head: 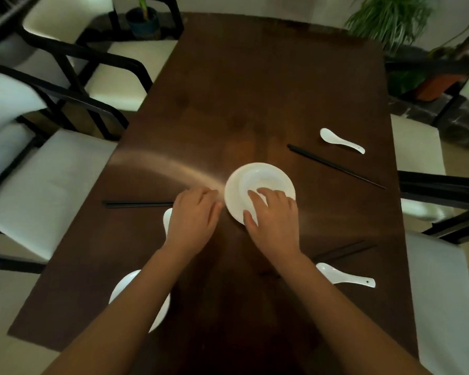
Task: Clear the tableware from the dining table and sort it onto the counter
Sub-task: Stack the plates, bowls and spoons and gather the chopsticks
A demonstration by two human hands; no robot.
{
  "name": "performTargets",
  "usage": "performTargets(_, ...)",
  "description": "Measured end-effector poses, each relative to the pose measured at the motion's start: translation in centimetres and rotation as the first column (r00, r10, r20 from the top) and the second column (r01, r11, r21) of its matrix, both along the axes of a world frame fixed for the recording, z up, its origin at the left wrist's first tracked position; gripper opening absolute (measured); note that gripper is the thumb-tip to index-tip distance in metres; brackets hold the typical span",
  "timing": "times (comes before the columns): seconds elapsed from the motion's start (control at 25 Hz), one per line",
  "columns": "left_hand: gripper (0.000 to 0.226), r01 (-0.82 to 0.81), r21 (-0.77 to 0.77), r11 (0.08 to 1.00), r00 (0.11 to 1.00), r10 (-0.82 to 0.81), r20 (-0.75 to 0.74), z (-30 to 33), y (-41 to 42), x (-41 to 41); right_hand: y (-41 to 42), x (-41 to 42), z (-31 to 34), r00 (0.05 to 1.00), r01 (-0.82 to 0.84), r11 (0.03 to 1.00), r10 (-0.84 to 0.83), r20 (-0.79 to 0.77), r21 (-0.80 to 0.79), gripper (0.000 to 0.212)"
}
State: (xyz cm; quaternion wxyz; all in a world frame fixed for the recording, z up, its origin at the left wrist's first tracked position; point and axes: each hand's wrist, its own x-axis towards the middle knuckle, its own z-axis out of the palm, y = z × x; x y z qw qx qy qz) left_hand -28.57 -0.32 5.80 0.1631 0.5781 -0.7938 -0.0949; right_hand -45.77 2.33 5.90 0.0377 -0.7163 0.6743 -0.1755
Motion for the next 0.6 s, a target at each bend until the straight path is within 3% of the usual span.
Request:
performTargets(0.2, 0.043, 0.064, -0.048, 0.997, 0.988, -0.057, 0.14, 2.0, 4.6, 8.1, 4.0, 7.5, 1.2, 0.999, -0.012, 1.0, 0.013, -0.04, 0.014, 0.036)
performTargets(0.4, 0.036, 0.145, -0.039, 0.989, 0.978, -0.137, 0.16, 0.5, 8.8, 15.7, 8.4, 14.0, -0.7, 1.0, 0.007, 0.995, -0.006, -0.011, 0.098, 0.042)
performTargets(0.52, 0.037, 0.096, 0.064, 0.993, 0.981, -0.105, 0.165, -2.0, 11.2, 18.9, 10.9, 17.4, -2.8, 0.978, 0.062, 0.927, -0.13, 0.161, 0.369, 0.048)
performTargets(0.6, 0.045, 0.036, 0.22, 0.975, 0.979, -0.079, 0.186, -3.3, 12.3, 20.2, 12.1, 19.0, -4.1, 0.969, 0.07, 0.866, -0.177, 0.172, 0.496, 0.049)
